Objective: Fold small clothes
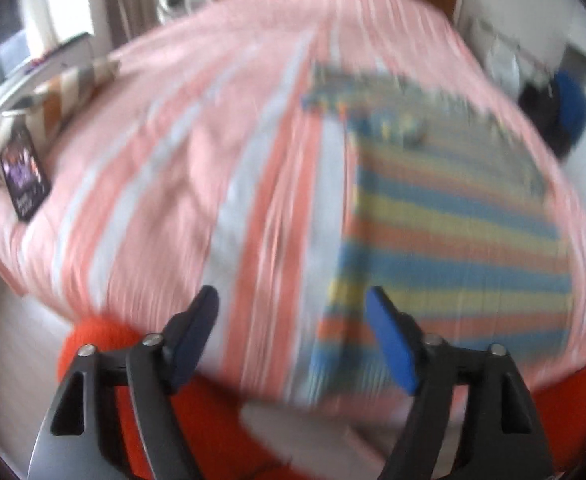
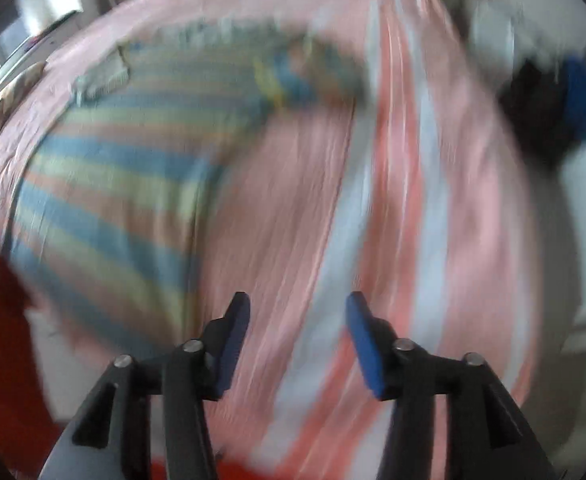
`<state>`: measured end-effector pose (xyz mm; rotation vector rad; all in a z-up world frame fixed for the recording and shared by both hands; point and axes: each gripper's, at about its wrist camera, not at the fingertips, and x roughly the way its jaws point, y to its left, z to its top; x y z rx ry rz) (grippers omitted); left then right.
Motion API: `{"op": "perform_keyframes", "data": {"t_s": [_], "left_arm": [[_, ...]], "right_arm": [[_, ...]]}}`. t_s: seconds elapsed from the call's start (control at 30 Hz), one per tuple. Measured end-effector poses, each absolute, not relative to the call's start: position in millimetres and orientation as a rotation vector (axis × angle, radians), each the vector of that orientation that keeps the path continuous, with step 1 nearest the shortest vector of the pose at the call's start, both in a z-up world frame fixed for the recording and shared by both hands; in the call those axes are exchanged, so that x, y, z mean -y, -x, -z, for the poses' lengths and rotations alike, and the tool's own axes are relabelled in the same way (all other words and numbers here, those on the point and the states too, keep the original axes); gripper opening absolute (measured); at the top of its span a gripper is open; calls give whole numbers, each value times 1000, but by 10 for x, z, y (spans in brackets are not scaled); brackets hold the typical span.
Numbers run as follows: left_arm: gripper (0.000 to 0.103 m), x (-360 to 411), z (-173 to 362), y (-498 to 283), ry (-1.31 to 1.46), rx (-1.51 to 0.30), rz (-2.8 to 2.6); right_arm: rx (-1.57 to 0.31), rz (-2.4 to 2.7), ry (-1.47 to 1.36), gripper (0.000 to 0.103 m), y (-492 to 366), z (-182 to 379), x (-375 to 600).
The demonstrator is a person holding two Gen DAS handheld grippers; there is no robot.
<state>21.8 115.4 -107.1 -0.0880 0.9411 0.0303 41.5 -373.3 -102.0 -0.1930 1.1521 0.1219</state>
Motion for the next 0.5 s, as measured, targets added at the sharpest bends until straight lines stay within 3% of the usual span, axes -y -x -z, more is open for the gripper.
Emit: {"op": "perform_keyframes", "data": {"t_s": [0.07, 0.23, 0.27, 0.3, 0.33, 0.5], "left_arm": [[79, -1133, 1077, -379, 120, -864, -76], [79, -1193, 1394, -421, 173, -803, -129], [79, -1240, 1433, -348, 151, -804, -148], [79, -1268, 1462, -314, 125, -813, -168], [79, -1303, 1521, -312, 100, -837, -190], [79, -1488, 1512, -322, 192, -860, -210]], "right_arm": [[-1037, -213, 229, 63, -850, 962, 3514], [-971, -280, 345, 62, -1774, 1448, 3009], [-976, -260, 332, 57, -1897, 1551, 2995], [-1004, -240, 293, 44, -2051, 1669, 3061], [-1031, -216, 249, 6, -2150, 1723, 3121], [-909, 84, -32, 7, -2083, 1260, 4332]]}}
